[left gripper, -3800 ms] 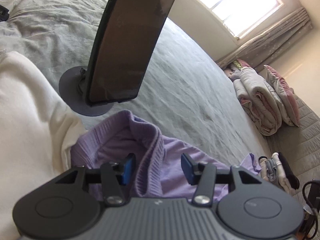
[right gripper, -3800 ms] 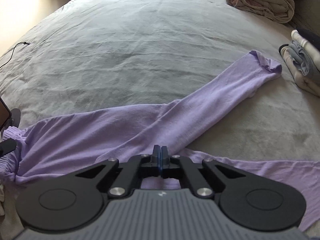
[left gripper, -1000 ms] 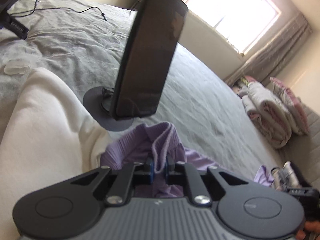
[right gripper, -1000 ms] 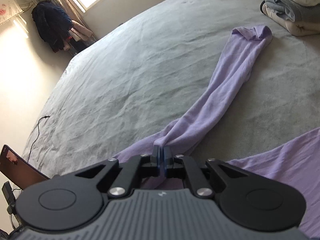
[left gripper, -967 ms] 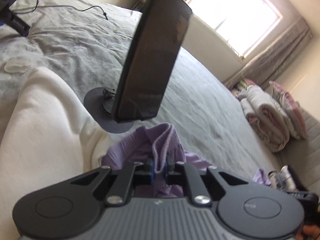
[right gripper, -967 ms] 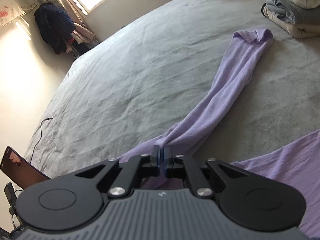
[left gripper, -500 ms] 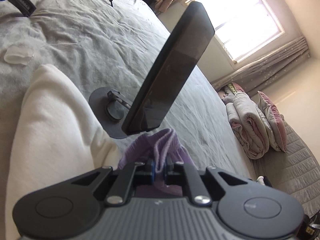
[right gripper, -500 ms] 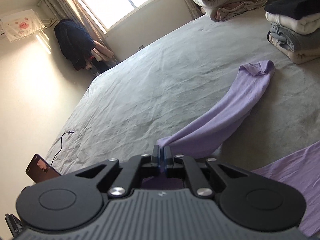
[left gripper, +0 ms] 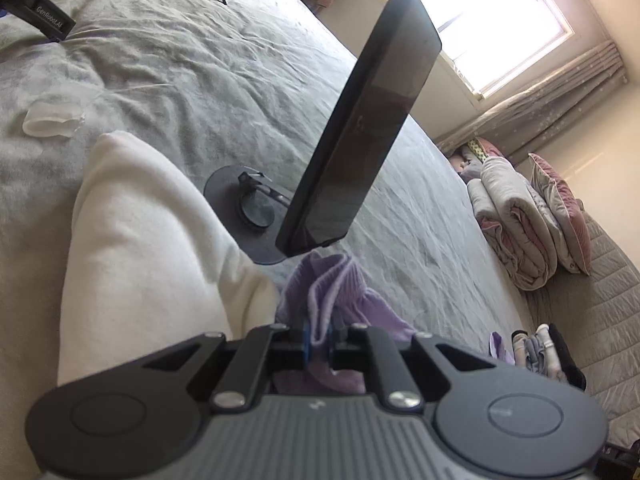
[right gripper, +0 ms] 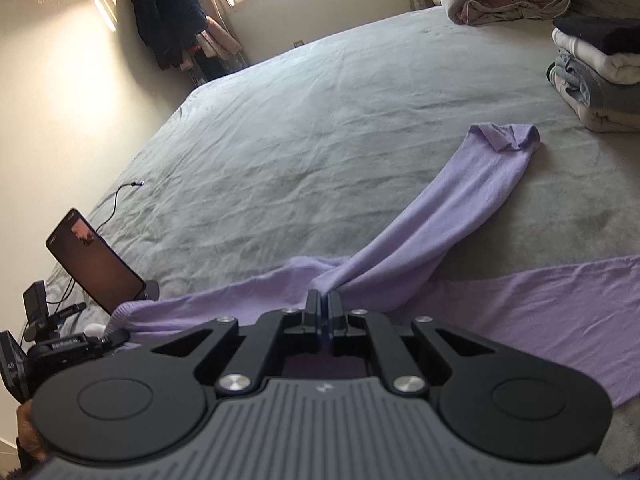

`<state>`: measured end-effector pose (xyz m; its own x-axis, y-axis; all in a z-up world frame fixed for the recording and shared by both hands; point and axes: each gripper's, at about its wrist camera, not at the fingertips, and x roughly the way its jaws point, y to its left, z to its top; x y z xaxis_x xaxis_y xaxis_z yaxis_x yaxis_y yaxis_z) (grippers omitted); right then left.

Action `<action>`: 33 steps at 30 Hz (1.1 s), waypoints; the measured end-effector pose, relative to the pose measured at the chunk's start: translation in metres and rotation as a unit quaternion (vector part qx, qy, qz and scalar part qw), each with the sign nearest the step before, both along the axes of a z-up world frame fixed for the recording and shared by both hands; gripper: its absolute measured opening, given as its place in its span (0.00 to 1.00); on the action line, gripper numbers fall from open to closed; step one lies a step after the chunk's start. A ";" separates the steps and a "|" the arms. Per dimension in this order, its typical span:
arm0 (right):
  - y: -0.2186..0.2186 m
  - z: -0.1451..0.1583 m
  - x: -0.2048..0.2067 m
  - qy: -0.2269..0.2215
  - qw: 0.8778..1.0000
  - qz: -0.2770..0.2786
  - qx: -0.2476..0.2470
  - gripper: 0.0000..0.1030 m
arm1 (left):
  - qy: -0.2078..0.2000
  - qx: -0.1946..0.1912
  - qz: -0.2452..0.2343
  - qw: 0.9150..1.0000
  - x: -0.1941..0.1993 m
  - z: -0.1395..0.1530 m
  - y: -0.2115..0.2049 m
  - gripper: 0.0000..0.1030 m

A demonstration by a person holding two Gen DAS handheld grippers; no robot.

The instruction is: Fold clothes

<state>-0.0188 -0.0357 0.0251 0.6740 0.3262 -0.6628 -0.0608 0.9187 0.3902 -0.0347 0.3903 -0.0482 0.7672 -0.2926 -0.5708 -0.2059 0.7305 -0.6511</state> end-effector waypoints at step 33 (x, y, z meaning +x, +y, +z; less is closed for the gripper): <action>-0.055 -0.024 0.083 0.063 0.996 -0.023 -0.065 0.37 | 0.006 0.198 -0.072 0.978 0.014 0.061 -0.099 0.55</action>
